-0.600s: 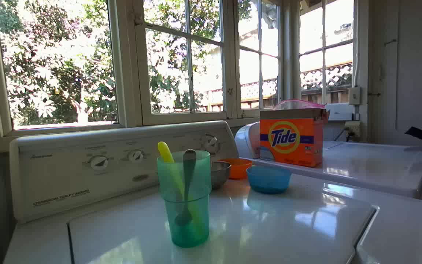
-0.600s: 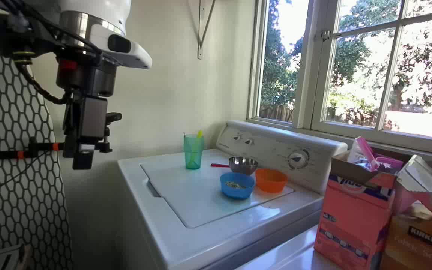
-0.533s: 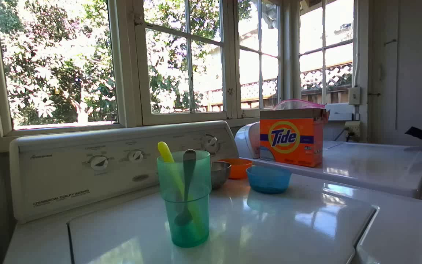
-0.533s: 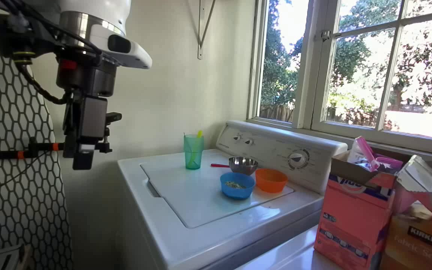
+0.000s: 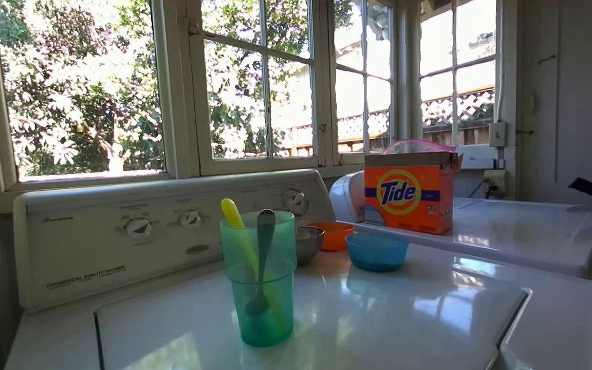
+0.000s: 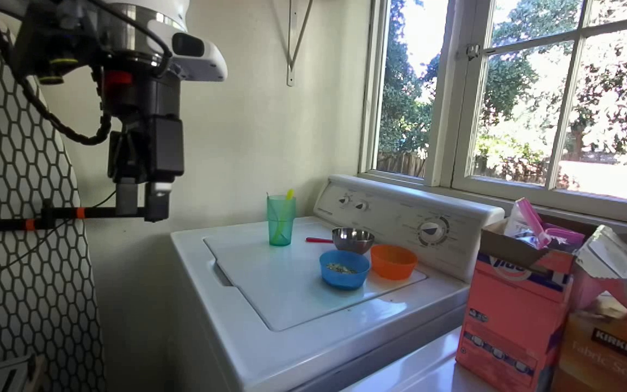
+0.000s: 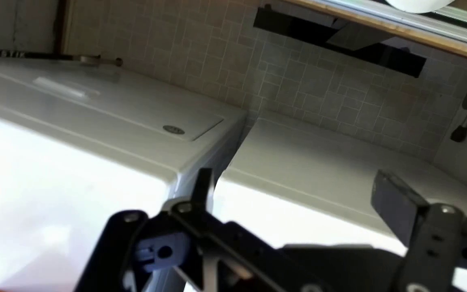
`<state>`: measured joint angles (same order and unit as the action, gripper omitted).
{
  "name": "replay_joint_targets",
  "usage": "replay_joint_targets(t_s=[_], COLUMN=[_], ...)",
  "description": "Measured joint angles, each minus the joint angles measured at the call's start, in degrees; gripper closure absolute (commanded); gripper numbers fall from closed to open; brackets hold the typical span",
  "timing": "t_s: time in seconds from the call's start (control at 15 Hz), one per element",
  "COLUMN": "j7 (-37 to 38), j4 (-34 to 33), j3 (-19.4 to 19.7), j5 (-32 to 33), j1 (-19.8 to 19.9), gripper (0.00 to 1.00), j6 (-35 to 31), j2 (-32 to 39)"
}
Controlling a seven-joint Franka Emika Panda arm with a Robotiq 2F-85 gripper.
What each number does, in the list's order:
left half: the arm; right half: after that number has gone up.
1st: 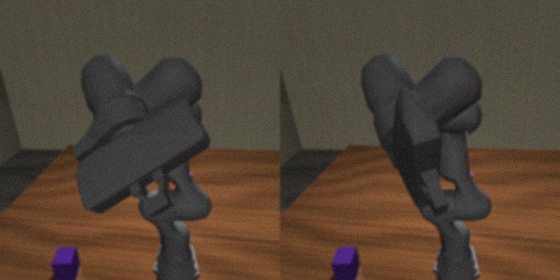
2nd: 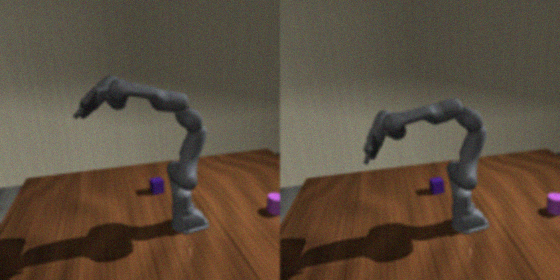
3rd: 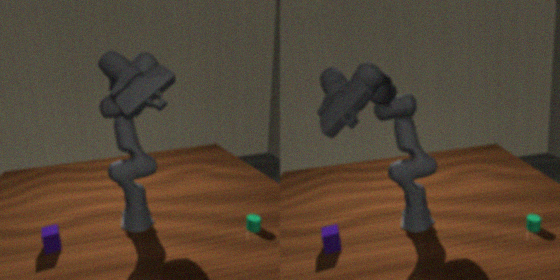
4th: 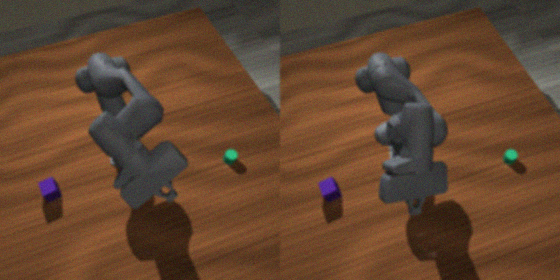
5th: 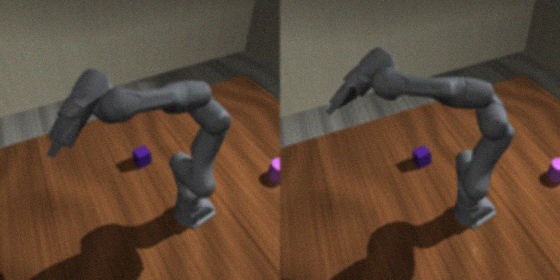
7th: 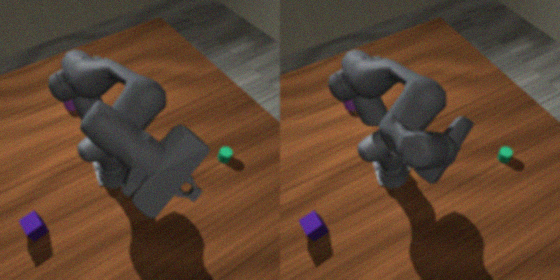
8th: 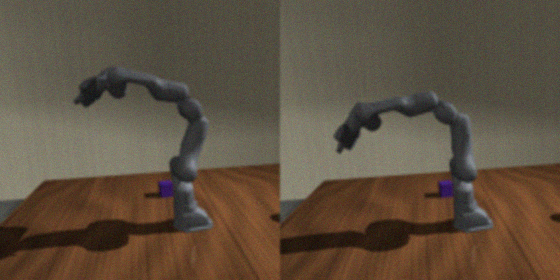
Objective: Use the silver spoon in the green cup to put some of the contents of the blue bowl into the orange bowl and put the spoon inside the silver bow
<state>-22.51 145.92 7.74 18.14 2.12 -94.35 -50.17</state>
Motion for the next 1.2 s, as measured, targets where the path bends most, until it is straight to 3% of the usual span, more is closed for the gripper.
replay_joint_targets(t_s=[0.67,1.07,1.2], j7=[-7.0,-12.6,-13.3], j4=[-13.0,-21.9,-25.0], j3=[-7.2,-11.3,-12.7], j5=[0.2,-2.1,-2.1], j1=[-13.8,-21.4,-22.3], gripper=[0.0,0.0,0.0], j6=[-3.6,-4.5,-4.6], j2=[0.7,6.0,9.1])
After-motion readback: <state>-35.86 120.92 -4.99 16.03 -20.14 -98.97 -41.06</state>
